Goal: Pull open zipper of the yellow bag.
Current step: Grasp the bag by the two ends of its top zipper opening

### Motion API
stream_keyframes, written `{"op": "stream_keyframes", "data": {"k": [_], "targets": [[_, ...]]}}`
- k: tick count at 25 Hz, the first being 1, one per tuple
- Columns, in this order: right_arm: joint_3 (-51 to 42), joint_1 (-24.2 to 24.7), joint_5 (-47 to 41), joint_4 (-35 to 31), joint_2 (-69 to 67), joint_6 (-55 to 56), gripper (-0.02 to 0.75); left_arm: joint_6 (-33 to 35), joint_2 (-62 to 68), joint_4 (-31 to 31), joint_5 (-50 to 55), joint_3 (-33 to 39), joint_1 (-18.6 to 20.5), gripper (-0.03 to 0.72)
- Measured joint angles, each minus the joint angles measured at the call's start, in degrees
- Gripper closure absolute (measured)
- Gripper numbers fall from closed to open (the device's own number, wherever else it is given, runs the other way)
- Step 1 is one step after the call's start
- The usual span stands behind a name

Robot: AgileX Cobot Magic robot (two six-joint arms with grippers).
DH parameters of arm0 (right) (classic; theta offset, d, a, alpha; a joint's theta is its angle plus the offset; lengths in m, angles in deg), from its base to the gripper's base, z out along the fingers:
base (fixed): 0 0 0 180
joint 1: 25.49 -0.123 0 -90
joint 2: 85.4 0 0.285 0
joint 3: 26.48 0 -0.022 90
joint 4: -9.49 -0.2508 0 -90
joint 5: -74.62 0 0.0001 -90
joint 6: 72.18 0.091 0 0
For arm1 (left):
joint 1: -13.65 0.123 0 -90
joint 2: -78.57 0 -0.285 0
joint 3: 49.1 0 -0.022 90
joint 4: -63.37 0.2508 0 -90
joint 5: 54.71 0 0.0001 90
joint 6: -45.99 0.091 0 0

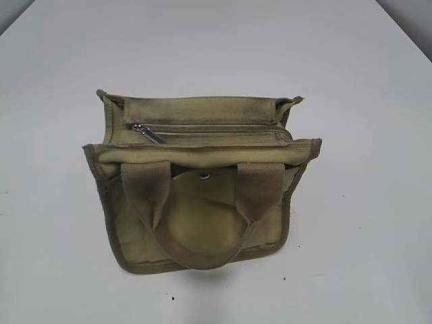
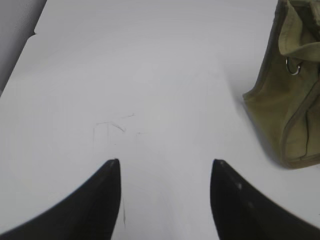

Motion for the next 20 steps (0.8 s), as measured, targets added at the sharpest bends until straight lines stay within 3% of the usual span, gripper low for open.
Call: {"op": "stream_keyframes", "data": {"k": [20], "targets": [[0.00, 0.00, 0.00, 0.00, 0.00, 0.00, 0.156, 0.00, 0.00, 0.00, 0.00, 0.00, 0.00, 0.251]]}}
